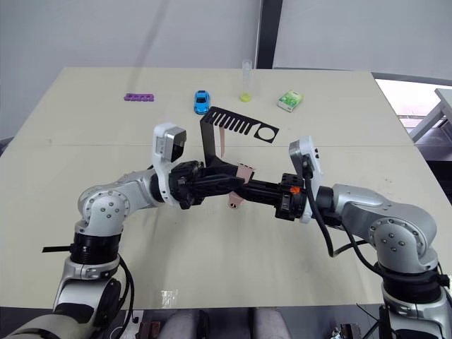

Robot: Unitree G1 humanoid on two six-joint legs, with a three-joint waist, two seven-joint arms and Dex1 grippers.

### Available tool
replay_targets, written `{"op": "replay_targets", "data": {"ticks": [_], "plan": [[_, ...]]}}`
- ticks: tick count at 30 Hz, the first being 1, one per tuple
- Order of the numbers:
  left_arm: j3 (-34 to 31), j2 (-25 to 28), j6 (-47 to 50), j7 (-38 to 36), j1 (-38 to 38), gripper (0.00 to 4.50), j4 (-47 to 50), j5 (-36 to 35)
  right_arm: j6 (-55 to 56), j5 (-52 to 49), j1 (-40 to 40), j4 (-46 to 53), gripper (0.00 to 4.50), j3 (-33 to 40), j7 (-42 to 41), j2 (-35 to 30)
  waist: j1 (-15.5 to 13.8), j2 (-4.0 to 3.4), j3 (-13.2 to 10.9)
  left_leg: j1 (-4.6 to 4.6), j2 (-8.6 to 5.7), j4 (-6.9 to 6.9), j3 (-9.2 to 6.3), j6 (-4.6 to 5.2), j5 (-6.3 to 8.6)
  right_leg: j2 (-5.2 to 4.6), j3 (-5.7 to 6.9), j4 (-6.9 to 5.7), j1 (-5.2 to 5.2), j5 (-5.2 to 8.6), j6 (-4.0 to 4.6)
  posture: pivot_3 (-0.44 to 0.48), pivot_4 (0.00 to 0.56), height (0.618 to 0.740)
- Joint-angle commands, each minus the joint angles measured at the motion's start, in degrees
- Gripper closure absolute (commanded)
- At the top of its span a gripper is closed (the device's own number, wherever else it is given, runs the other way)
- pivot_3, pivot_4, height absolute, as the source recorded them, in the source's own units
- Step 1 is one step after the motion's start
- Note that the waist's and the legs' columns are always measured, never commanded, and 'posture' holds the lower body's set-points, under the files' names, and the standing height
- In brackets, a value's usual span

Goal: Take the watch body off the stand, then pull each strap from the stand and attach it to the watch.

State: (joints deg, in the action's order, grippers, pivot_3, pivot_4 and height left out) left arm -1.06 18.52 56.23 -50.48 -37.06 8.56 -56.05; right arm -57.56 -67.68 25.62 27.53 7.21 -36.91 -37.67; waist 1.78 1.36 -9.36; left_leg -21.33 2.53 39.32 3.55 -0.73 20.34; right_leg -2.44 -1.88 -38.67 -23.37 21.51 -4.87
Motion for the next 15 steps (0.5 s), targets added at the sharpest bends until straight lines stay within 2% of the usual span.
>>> {"op": "replay_targets", "data": {"ticks": [1,4,7,9,15], "plan": [[0.1,-0.4,-1.2,-0.1,-0.3,2.39,1.2,-0.1,0.6,-1.5,0.9,1.0,4.5,1.7,0.5,-0.7,0.0,0.0,0.0,0.0,0.0,0.0,0.0,0.0,0.0,0.0,0.0,0.0,0.0,0.0,0.0,0.0,0.15,0.74],[-0.1,-0.7,-1.4,0.0,-0.2,2.39,1.1,-0.2,0.6,-1.5,0.9,1.0,4.5,1.7,0.6,-0.7,0.0,0.0,0.0,0.0,0.0,0.0,0.0,0.0,0.0,0.0,0.0,0.0,0.0,0.0,0.0,0.0,0.15,0.74],[-0.3,-0.7,-1.3,-0.2,-0.1,3.23,1.3,-0.6,0.5,-1.5,1.0,1.0,4.5,1.6,0.7,-0.8,0.0,0.0,0.0,0.0,0.0,0.0,0.0,0.0,0.0,0.0,0.0,0.01,0.0,0.0,0.0,0.0,0.15,0.74],[0.1,-0.5,-1.1,-0.1,-0.1,4.22,1.5,-0.4,0.5,-1.5,1.0,1.0,4.5,1.6,0.6,-0.9,0.0,0.0,0.0,0.0,0.0,0.0,0.0,0.0,0.0,0.0,0.0,0.0,0.0,0.0,0.0,0.0,0.15,0.74],[0.7,-0.7,-1.7,0.3,0.0,4.22,1.6,0.3,0.4,-1.9,0.9,1.1,4.5,1.5,0.6,-1.3,0.0,0.0,0.0,0.0,0.0,0.0,0.0,0.0,0.0,0.0,0.0,0.01,0.0,0.0,0.0,0.0,0.15,0.74]]}}
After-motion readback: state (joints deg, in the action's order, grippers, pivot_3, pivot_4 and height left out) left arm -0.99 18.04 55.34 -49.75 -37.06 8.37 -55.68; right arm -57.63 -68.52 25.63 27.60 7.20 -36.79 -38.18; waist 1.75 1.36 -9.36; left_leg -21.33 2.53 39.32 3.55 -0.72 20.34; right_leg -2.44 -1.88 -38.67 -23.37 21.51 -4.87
